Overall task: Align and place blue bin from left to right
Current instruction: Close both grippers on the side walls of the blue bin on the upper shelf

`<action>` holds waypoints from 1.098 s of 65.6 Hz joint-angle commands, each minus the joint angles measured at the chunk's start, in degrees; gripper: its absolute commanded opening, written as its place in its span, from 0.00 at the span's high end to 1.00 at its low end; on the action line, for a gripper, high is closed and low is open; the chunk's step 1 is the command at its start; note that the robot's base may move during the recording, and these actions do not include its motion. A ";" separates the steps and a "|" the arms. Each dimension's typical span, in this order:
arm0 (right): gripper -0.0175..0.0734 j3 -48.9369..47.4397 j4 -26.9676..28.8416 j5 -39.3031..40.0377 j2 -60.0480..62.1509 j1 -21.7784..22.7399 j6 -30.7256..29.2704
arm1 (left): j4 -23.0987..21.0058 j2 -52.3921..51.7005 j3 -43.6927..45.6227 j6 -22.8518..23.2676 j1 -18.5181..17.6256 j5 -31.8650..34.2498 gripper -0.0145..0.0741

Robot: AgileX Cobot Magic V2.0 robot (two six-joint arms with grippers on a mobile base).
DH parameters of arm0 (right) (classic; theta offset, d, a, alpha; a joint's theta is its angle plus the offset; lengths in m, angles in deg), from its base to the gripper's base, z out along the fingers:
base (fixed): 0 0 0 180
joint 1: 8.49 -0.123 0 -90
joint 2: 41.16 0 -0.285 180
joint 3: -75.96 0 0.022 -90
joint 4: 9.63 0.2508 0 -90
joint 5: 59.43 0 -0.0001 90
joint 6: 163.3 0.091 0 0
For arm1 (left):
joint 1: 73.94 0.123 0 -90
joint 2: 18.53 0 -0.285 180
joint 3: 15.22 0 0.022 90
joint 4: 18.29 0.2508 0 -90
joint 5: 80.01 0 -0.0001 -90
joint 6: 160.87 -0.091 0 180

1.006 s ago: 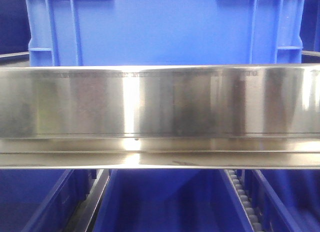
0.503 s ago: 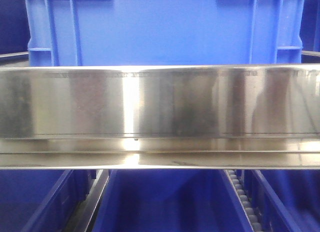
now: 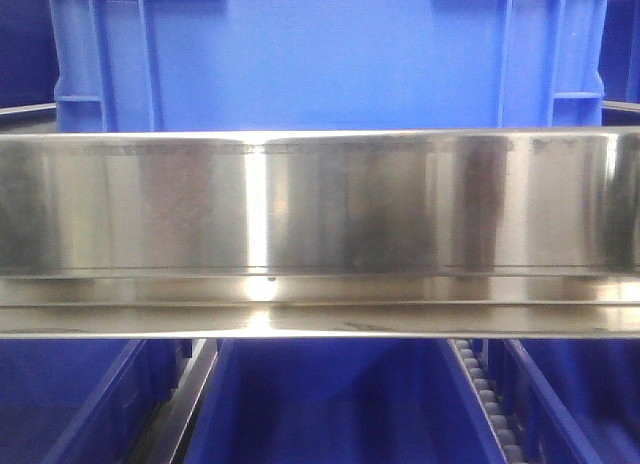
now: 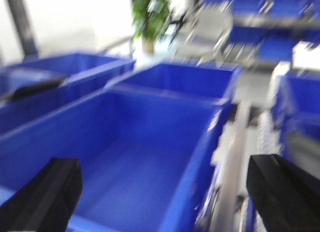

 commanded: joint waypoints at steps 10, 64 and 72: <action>0.18 -15.18 -0.51 -12.50 -15.52 -1.58 -0.77 | 3.18 9.70 9.86 0.56 -0.45 -8.14 0.16; 0.18 -43.43 -13.70 -31.50 -49.64 -1.34 14.98 | 4.48 36.37 30.64 8.47 10.28 -26.03 0.16; 0.18 -43.43 -13.26 -31.50 -51.01 -0.81 15.24 | 4.48 38.06 30.64 8.47 10.28 -26.03 0.16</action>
